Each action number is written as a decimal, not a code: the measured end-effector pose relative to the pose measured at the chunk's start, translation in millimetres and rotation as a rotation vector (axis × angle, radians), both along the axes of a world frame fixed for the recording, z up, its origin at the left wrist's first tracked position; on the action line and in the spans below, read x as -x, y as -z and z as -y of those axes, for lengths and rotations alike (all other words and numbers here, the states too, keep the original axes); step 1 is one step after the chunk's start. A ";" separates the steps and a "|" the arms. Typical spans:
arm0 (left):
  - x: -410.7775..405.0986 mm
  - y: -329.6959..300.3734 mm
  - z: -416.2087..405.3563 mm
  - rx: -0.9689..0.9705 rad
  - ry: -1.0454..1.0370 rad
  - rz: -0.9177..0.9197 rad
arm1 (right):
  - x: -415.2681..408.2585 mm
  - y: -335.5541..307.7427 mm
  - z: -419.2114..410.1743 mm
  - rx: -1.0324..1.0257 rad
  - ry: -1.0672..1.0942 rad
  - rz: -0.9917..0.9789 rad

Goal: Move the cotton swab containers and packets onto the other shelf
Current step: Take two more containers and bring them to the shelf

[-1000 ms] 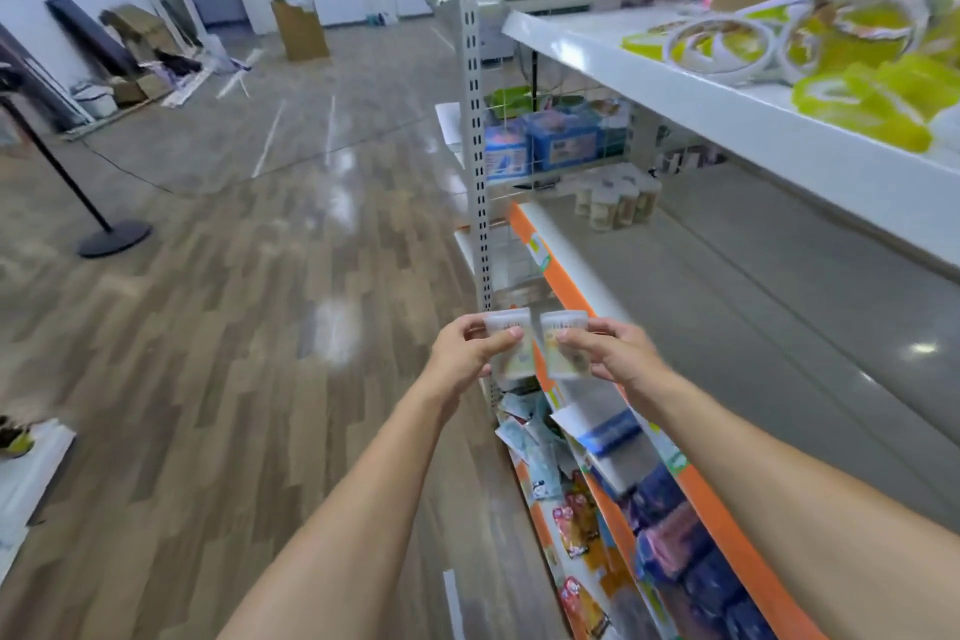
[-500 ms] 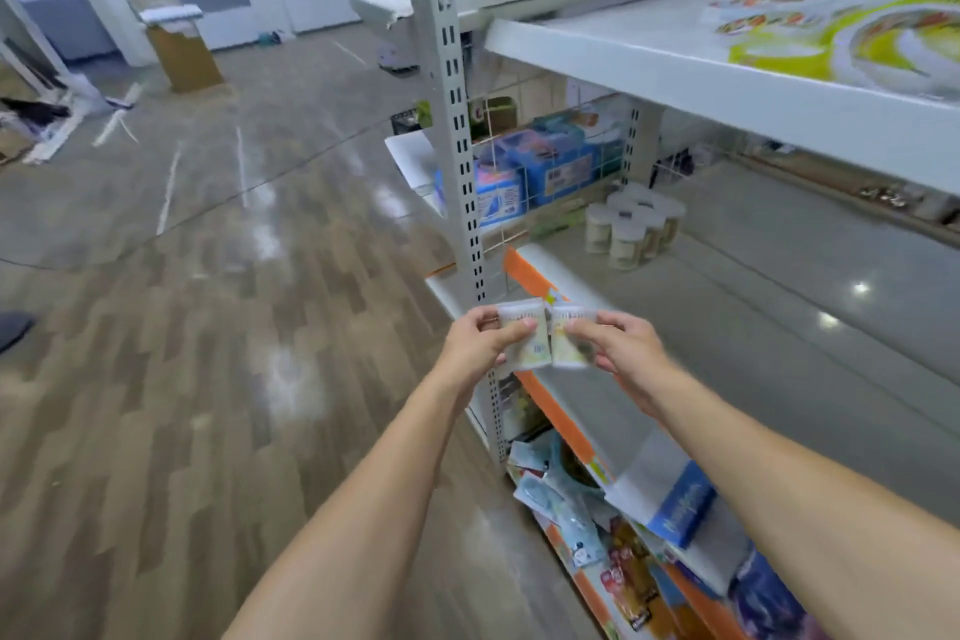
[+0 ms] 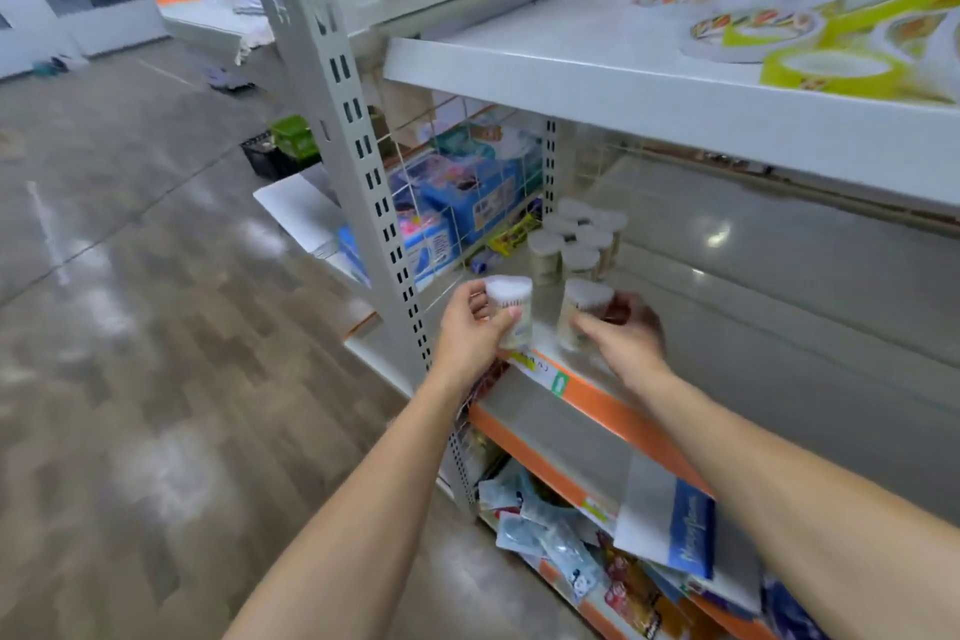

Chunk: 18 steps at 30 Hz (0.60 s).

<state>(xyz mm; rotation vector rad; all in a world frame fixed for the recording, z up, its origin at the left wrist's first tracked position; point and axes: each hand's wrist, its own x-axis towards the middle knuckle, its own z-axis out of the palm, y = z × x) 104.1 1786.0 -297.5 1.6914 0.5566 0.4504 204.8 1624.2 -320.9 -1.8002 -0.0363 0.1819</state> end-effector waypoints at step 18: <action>-87.0 45.3 -38.2 -0.087 0.114 0.002 | -17.4 5.6 -50.5 0.084 0.105 0.139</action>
